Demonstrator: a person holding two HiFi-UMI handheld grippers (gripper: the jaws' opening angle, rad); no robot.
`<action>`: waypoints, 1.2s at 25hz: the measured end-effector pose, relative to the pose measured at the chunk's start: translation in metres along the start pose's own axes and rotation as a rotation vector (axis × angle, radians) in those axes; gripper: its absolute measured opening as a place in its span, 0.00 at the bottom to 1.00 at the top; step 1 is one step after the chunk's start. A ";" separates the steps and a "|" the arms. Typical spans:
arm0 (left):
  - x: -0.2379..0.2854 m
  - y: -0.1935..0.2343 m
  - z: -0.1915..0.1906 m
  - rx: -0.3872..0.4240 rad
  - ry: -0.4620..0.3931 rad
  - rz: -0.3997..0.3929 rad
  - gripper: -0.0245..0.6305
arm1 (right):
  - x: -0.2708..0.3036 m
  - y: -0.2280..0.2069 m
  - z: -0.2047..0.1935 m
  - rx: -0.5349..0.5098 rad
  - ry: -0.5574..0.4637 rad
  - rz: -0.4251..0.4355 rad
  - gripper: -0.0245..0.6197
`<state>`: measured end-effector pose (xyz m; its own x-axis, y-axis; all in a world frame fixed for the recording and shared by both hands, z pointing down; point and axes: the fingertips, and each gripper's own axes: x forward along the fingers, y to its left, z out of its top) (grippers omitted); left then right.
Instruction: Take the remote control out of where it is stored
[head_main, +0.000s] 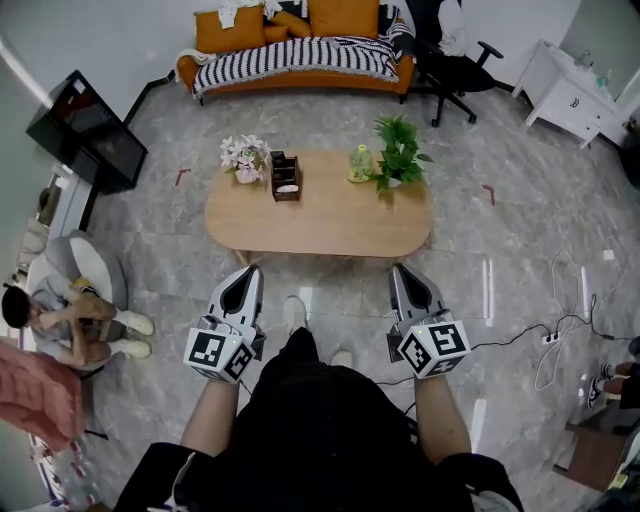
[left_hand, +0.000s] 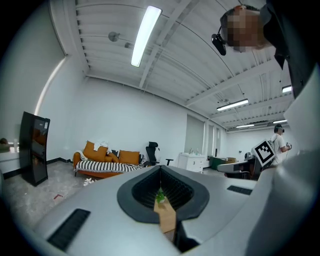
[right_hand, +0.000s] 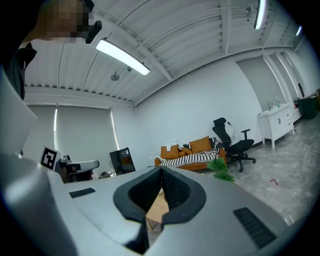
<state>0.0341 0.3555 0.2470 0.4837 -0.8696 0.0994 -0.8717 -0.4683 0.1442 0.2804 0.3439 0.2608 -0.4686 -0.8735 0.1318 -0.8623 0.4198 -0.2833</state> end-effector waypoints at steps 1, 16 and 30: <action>0.008 0.007 0.002 -0.004 -0.009 -0.007 0.05 | 0.007 -0.001 0.001 -0.006 0.003 -0.006 0.05; 0.107 0.178 0.041 -0.091 -0.081 -0.005 0.05 | 0.211 0.049 0.047 -0.192 0.056 0.080 0.05; 0.130 0.291 0.017 -0.112 0.001 0.045 0.05 | 0.311 0.077 0.007 -0.169 0.146 0.116 0.05</action>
<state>-0.1579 0.1032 0.2855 0.4442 -0.8892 0.1096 -0.8784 -0.4081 0.2488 0.0694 0.1031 0.2736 -0.5781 -0.7777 0.2469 -0.8155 0.5608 -0.1431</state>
